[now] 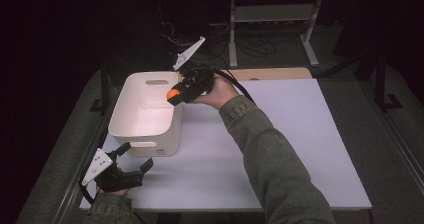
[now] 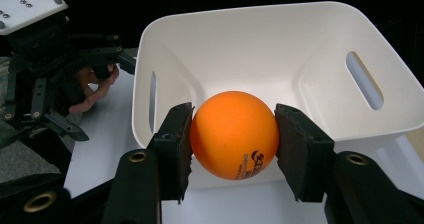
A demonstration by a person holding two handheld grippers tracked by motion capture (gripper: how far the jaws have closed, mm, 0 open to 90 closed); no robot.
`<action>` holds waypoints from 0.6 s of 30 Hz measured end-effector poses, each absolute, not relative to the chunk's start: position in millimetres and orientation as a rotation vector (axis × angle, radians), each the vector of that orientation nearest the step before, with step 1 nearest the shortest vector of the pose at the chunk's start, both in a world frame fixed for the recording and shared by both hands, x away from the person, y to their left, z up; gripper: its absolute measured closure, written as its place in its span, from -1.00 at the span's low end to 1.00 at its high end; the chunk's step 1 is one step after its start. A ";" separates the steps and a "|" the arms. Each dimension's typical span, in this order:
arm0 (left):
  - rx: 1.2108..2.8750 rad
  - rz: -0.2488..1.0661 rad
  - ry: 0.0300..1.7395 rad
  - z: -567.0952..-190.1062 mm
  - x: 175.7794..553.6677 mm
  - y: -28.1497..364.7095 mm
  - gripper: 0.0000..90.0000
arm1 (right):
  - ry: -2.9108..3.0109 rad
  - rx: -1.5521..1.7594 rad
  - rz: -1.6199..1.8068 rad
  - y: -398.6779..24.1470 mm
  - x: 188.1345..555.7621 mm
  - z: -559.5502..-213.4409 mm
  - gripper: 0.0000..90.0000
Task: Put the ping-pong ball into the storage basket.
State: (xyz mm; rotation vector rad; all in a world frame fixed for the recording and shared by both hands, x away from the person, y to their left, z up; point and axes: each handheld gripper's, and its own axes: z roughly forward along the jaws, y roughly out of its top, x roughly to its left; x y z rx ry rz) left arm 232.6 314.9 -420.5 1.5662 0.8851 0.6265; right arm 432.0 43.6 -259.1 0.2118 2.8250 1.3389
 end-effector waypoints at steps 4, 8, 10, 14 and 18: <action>1.564 0.625 0.885 -420.4 232.4 314.8 -0.99 | 2.823 0.201 1.337 48.3 431.4 -258.0 0.12; 1.565 0.625 0.884 -420.4 232.4 314.8 -0.99 | 2.825 0.192 1.336 52.3 431.6 -257.7 0.12; 1.565 0.626 0.884 -420.4 232.4 314.9 -0.99 | 2.827 0.186 1.333 54.4 432.0 -257.9 0.12; 1.567 0.625 0.884 -420.4 232.5 314.8 -0.99 | 2.830 0.183 1.335 58.2 432.4 -258.2 0.11; 1.568 0.625 0.884 -420.5 232.6 314.8 -0.99 | 2.838 0.173 1.323 63.0 432.8 -259.7 0.11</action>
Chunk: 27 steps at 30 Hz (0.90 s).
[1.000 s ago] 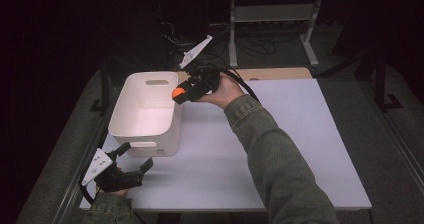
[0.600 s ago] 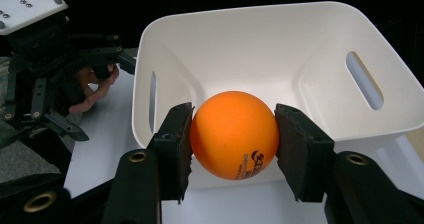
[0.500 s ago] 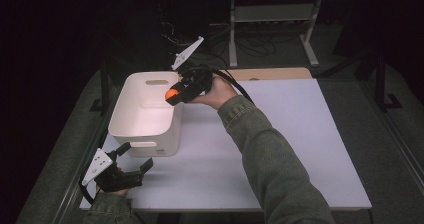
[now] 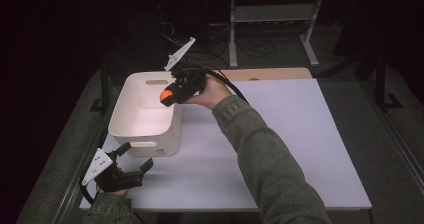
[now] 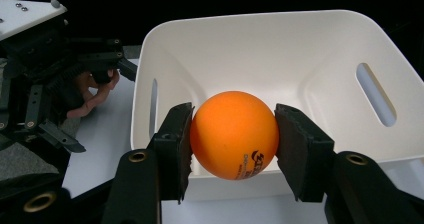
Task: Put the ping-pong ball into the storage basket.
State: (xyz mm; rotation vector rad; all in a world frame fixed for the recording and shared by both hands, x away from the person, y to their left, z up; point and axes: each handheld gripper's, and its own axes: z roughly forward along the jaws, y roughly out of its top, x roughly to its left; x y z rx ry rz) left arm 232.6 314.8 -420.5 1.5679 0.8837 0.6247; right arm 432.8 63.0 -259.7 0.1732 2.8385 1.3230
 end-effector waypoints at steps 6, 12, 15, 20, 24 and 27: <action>1.568 0.624 0.883 -420.5 232.6 314.8 -0.99 | 2.845 0.156 1.326 70.5 433.6 -260.8 0.11; 1.565 0.623 0.883 -420.5 232.5 315.0 -0.99 | 2.853 0.139 1.329 79.7 433.9 -263.5 0.11; 1.564 0.622 0.883 -420.4 232.4 314.9 -0.99 | 2.857 0.130 1.334 84.0 433.6 -265.7 0.11; 1.565 0.622 0.882 -420.4 232.4 314.9 -0.99 | 2.869 0.112 1.329 91.4 433.0 -268.9 0.11; 1.565 0.622 0.882 -420.4 232.4 314.9 -0.99 | 2.880 0.109 1.336 96.5 433.6 -273.3 0.11; 1.565 0.621 0.881 -420.3 232.4 315.1 -0.99 | 2.890 0.109 1.328 100.4 434.2 -277.7 0.11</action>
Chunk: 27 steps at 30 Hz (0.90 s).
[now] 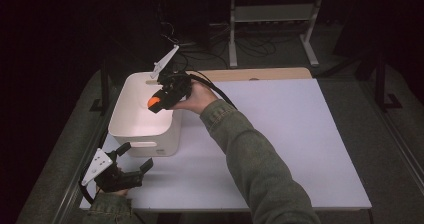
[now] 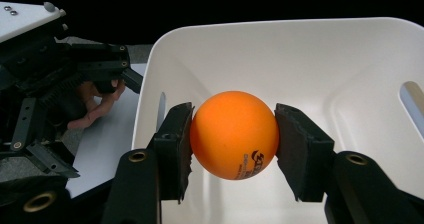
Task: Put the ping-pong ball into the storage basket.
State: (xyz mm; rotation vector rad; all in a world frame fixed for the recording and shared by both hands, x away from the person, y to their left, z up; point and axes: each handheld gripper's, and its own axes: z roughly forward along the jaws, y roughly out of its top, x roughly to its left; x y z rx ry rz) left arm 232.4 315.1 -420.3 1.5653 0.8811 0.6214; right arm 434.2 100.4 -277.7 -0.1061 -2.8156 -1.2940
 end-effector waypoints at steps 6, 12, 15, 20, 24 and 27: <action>1.567 0.622 0.879 -420.3 232.3 315.0 -0.99 | -2.813 -0.092 -1.275 106.3 435.1 -283.5 0.11; 1.568 0.621 0.877 -420.3 232.2 315.0 -0.99 | -2.812 -0.099 -1.255 110.5 436.2 -289.3 0.11; 1.567 0.619 0.878 -420.3 232.3 314.8 -0.99 | -2.810 -0.098 -1.246 112.5 435.8 -291.6 0.11; 1.565 0.621 0.877 -420.1 232.3 314.9 -0.99 | -2.803 -0.094 -1.231 116.4 436.0 -297.2 0.11; 1.565 0.621 0.876 -420.1 232.3 315.0 -0.99 | -2.806 -0.103 -1.216 118.3 436.4 -300.3 0.11; 1.567 0.620 0.876 -420.1 232.4 315.1 -0.99 | -2.802 -0.113 -1.207 119.0 437.2 -301.9 0.11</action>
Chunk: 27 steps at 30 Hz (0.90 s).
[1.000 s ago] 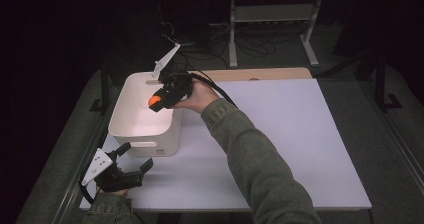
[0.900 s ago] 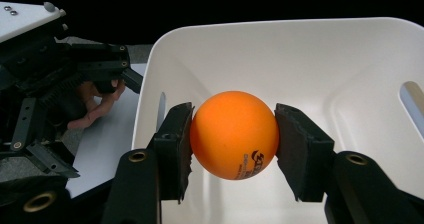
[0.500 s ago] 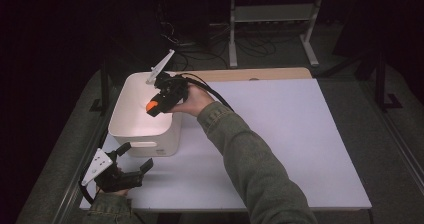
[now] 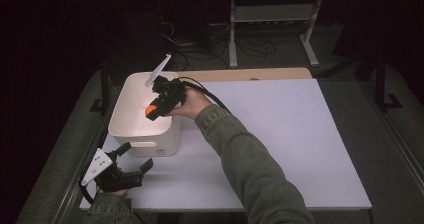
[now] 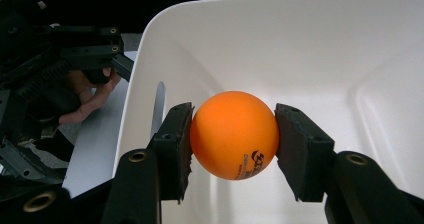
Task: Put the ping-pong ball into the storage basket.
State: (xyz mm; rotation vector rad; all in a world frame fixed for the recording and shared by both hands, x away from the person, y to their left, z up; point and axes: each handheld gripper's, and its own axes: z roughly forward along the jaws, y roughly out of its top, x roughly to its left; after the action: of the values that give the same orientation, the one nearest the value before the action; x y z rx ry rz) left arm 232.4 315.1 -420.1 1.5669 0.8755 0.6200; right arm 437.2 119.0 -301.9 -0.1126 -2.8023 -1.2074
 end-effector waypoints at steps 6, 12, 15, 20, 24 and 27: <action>1.566 0.619 0.875 -420.2 232.4 315.0 -0.99 | -2.756 -0.158 -1.239 114.5 440.5 -301.6 -0.18; 1.572 0.619 0.873 -420.3 232.5 314.9 -0.99 | -2.762 -0.230 -1.277 100.9 440.6 -297.8 -0.62; 1.573 0.620 0.874 -420.3 232.5 314.5 -0.99 | -2.778 -0.258 -1.300 92.5 440.4 -295.9 -0.72; 1.578 0.620 0.874 -420.4 232.7 314.2 -0.99 | -2.788 -0.304 -1.339 80.5 438.8 -291.4 -0.93; 1.576 0.620 0.875 -420.4 232.4 314.1 -0.99 | -2.808 -0.331 -1.366 71.6 436.7 -287.3 -1.00; 1.574 0.623 0.875 -420.5 232.2 314.4 -0.99 | -2.809 -0.340 -1.398 64.1 434.9 -284.6 -1.00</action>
State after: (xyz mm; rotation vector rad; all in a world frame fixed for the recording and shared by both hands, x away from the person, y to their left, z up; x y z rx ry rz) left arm 232.2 314.4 -420.5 1.5738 0.8753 0.6227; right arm 434.9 64.1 -284.6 -0.3400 -2.8086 -1.3979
